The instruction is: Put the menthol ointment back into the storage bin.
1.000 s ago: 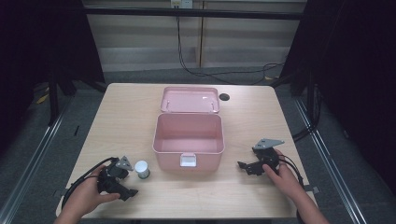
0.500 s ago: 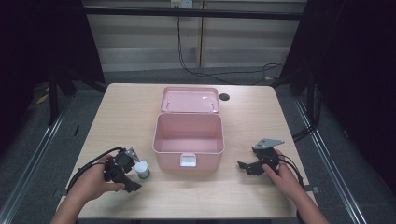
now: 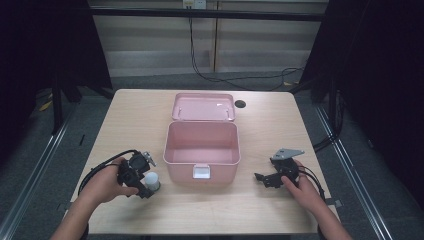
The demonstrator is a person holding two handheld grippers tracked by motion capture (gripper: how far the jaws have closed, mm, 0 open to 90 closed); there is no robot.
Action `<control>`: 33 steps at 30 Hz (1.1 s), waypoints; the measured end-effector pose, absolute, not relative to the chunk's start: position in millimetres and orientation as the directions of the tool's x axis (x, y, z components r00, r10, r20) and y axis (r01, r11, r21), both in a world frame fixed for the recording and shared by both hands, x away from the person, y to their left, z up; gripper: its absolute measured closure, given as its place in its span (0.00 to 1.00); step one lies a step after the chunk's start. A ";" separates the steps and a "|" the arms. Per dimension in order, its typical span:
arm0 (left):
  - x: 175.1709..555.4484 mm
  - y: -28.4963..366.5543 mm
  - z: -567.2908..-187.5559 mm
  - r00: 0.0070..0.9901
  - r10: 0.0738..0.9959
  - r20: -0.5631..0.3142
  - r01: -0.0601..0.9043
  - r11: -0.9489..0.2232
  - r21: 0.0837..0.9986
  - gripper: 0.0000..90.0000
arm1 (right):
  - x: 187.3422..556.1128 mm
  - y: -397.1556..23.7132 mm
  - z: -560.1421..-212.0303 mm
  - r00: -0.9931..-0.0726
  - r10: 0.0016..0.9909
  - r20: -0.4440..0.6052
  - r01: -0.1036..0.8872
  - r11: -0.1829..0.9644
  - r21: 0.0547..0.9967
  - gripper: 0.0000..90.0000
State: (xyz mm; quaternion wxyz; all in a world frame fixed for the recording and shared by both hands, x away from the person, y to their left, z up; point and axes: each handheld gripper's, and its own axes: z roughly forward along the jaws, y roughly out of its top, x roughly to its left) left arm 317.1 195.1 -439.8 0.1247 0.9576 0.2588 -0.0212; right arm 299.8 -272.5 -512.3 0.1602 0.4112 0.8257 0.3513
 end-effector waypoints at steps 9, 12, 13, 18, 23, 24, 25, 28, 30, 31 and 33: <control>327.9 188.7 -438.0 0.853 0.509 -0.118 0.522 -0.828 0.205 0.32 | 299.8 -272.5 -512.3 -0.611 0.792 0.024 0.567 0.415 0.712 0.10; 330.1 188.2 -438.9 0.844 0.522 -0.125 0.537 -0.819 0.202 0.34 | 299.8 -272.5 -512.3 -0.610 0.792 0.025 0.567 0.415 0.712 0.10; 332.7 188.1 -438.5 0.836 0.534 -0.130 0.549 -0.812 0.198 0.35 | 299.8 -272.5 -512.4 -0.612 0.791 0.026 0.566 0.414 0.713 0.10; 337.1 187.0 -433.4 0.818 0.557 -0.143 0.575 -0.792 0.203 0.39 | 299.8 -272.5 -512.3 -0.611 0.791 0.024 0.566 0.415 0.712 0.10; 338.5 183.5 -430.1 0.814 0.560 -0.152 0.580 -0.789 0.202 0.43 | 299.8 -272.5 -512.3 -0.611 0.792 0.024 0.566 0.415 0.712 0.10; 338.9 183.0 -429.8 0.809 0.567 -0.154 0.588 -0.785 0.197 0.44 | 299.8 -272.5 -512.3 -0.611 0.792 0.024 0.566 0.415 0.712 0.10; 339.5 182.7 -429.7 0.808 0.568 -0.156 0.589 -0.784 0.194 0.45 | 299.8 -272.5 -512.4 -0.612 0.791 0.026 0.566 0.414 0.713 0.10; 340.7 181.4 -428.5 0.811 0.566 -0.149 0.585 -0.790 0.184 0.48 | 299.8 -272.5 -512.4 -0.611 0.791 0.026 0.566 0.414 0.713 0.10; 340.7 180.7 -428.4 0.802 0.577 -0.156 0.598 -0.780 0.187 0.49 | 299.8 -272.5 -512.4 -0.611 0.791 0.026 0.566 0.414 0.713 0.10; 340.3 179.8 -428.8 0.798 0.581 -0.161 0.602 -0.776 0.185 0.50 | 299.8 -272.5 -512.3 -0.610 0.792 0.025 0.567 0.415 0.712 0.10; 340.5 179.1 -429.1 0.795 0.586 -0.159 0.607 -0.775 0.177 0.53 | 299.8 -272.5 -512.3 -0.611 0.792 0.024 0.566 0.415 0.712 0.10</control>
